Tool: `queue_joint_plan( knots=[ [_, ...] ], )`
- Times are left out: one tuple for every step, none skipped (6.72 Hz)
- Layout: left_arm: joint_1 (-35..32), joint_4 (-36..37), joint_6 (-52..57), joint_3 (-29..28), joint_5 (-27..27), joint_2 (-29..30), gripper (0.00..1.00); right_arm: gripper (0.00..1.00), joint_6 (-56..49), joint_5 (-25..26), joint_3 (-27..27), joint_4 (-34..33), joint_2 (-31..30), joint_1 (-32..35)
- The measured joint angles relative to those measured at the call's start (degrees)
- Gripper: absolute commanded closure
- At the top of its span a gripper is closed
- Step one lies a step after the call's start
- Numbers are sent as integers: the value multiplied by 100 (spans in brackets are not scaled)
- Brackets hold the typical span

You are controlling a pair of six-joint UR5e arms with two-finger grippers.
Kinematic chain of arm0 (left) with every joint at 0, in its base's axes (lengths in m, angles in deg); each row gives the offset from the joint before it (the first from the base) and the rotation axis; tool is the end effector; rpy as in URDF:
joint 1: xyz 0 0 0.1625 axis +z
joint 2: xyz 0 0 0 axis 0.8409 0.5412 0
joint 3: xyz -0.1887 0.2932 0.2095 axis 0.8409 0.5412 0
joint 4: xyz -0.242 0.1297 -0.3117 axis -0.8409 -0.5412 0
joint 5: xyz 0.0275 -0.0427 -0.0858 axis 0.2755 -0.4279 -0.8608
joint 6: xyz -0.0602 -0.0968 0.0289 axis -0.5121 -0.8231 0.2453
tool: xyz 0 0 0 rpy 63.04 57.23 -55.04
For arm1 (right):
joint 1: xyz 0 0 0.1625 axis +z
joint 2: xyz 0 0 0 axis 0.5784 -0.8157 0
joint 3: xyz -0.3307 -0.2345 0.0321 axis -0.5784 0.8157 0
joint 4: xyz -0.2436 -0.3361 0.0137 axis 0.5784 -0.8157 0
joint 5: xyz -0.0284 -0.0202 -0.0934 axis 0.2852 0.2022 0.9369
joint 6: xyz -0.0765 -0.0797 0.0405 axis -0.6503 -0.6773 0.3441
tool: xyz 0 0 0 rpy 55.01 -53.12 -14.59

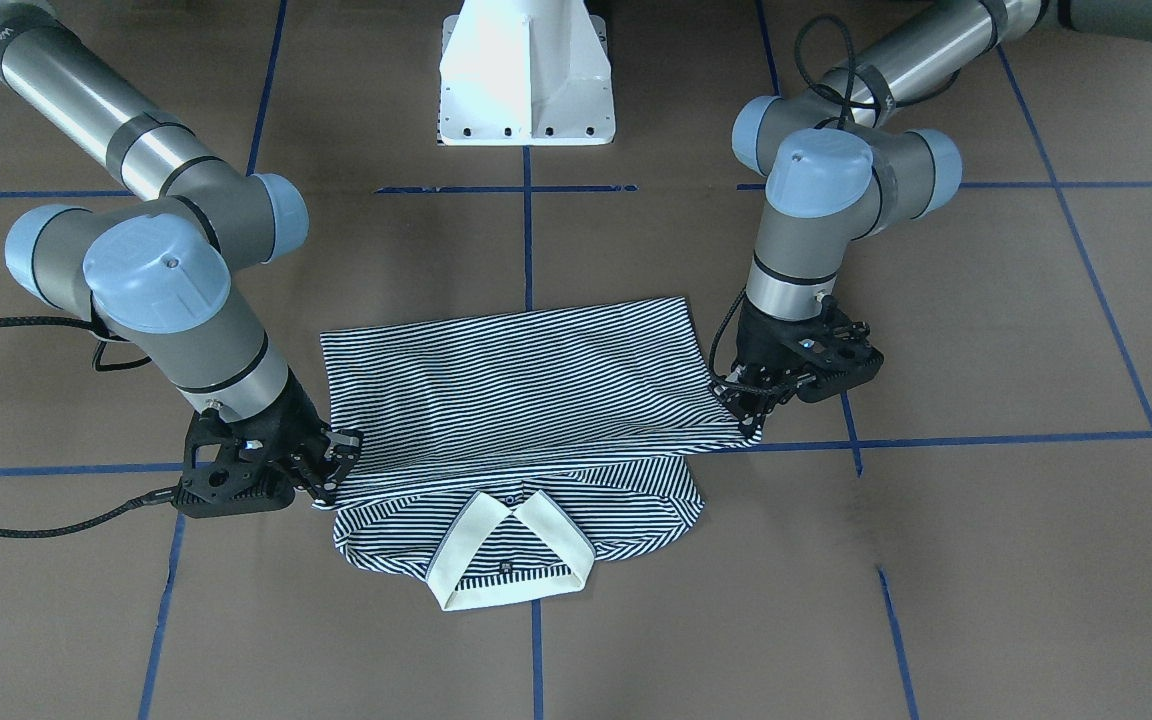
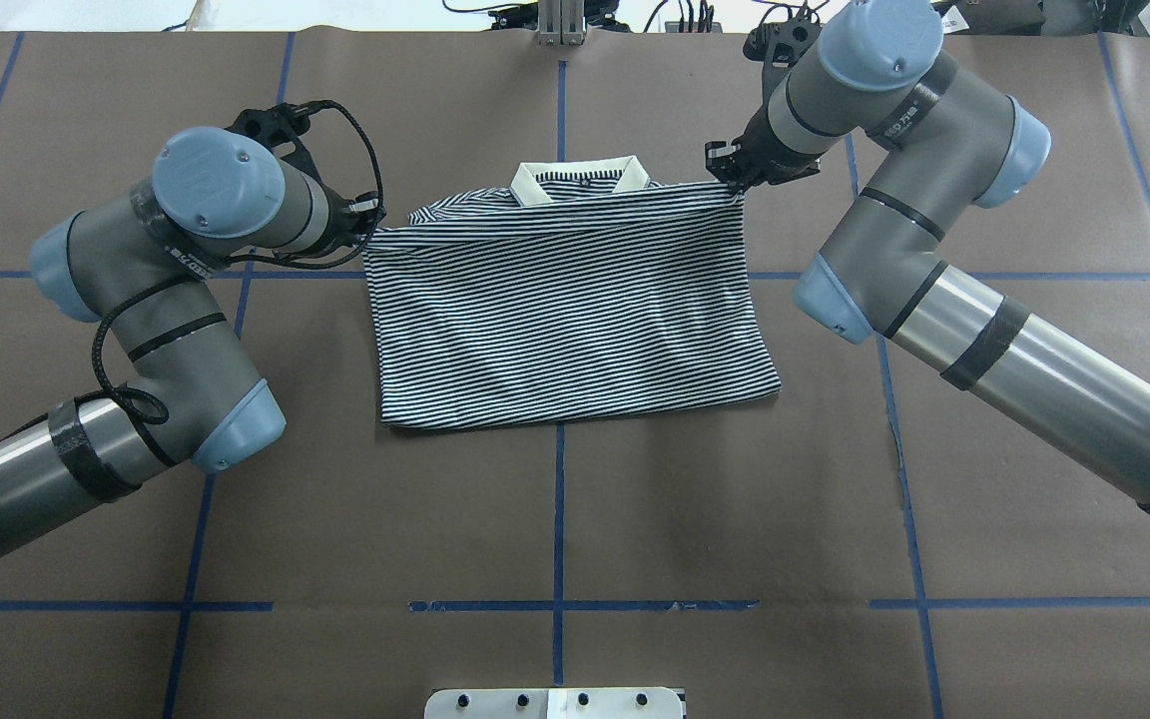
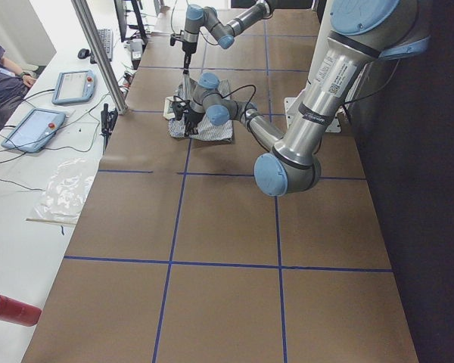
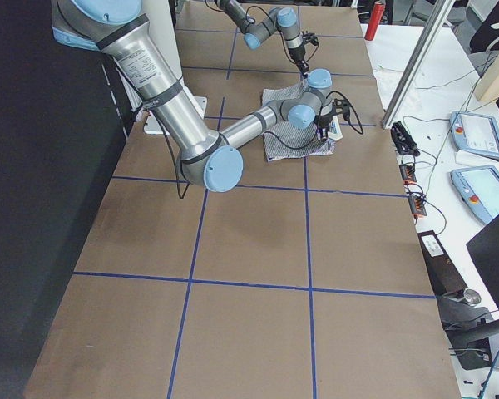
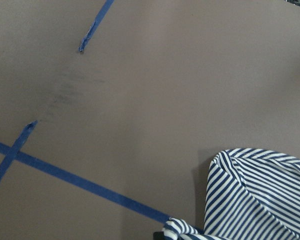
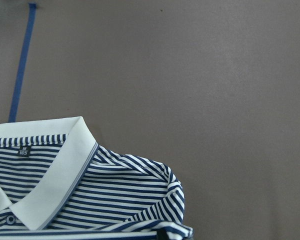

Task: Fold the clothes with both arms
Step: 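Lay the hem down just below the collar and open both grippers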

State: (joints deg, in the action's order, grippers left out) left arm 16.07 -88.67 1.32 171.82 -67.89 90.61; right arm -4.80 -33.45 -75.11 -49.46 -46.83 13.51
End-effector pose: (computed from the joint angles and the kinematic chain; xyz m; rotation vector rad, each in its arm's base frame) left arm 0.4539 -0.5556 0.3094 0.2386 0.8674 -0.5569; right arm -0.4306 -0.6246 0.3033 0.2532 -0.8789 0.0919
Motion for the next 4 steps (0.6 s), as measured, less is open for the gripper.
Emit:
queue_joint_plan(
  knots=[
    [-15,-66,-2,-93,2,72,100,100,2,0,47,5,10,-3],
    [-18,-83,-13,-127,0,173,100,100,6,0,71,6,23,-12],
    [-17,-84,-33,-148,-3,266,50,100,6,0,78,9,35,-18],
    [-15,-87,-56,-184,-5,320,0,1,1,-2,81,14,39,-21]
  ],
)
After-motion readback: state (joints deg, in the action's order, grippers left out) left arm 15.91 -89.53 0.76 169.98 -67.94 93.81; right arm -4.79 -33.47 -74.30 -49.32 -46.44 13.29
